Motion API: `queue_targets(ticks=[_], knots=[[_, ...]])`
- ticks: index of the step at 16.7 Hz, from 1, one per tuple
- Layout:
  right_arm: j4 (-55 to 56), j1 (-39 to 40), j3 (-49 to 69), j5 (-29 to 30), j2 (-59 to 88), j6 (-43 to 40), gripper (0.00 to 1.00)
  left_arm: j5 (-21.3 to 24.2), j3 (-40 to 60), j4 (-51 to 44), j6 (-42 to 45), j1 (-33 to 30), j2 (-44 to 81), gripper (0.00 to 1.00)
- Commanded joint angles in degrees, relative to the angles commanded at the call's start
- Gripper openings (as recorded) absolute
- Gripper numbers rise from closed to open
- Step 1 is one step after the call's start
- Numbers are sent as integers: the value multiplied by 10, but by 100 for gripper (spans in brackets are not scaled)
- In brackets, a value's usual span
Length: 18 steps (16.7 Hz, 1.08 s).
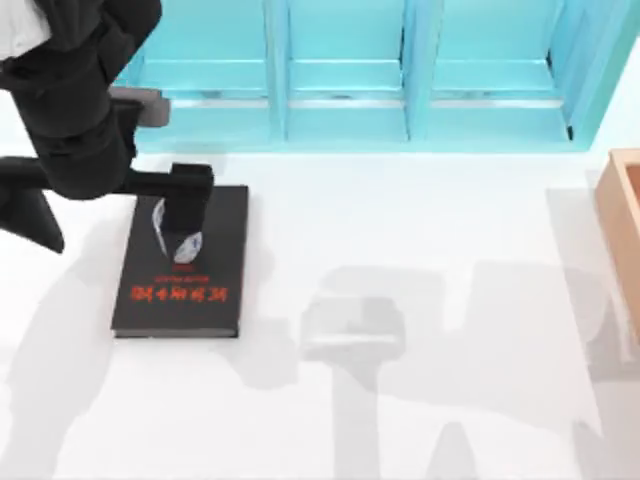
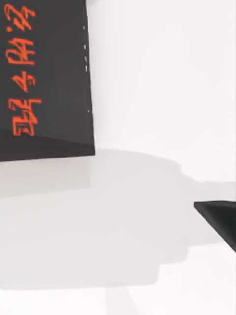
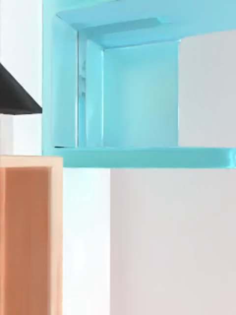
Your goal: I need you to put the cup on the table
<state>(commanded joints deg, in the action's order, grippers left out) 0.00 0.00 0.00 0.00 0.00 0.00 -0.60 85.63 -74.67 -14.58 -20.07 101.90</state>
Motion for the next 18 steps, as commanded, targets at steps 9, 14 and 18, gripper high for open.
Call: queue_targets(ticks=[9, 14, 18], knots=[[0, 0, 0, 0, 0, 0, 100, 7, 327, -104, -57, -21, 218, 100], [0, 0, 0, 0, 0, 0, 100, 7, 340, -106, -59, -21, 225, 100], [0, 0, 0, 0, 0, 0, 100, 7, 315, -82, -57, -19, 223, 100]])
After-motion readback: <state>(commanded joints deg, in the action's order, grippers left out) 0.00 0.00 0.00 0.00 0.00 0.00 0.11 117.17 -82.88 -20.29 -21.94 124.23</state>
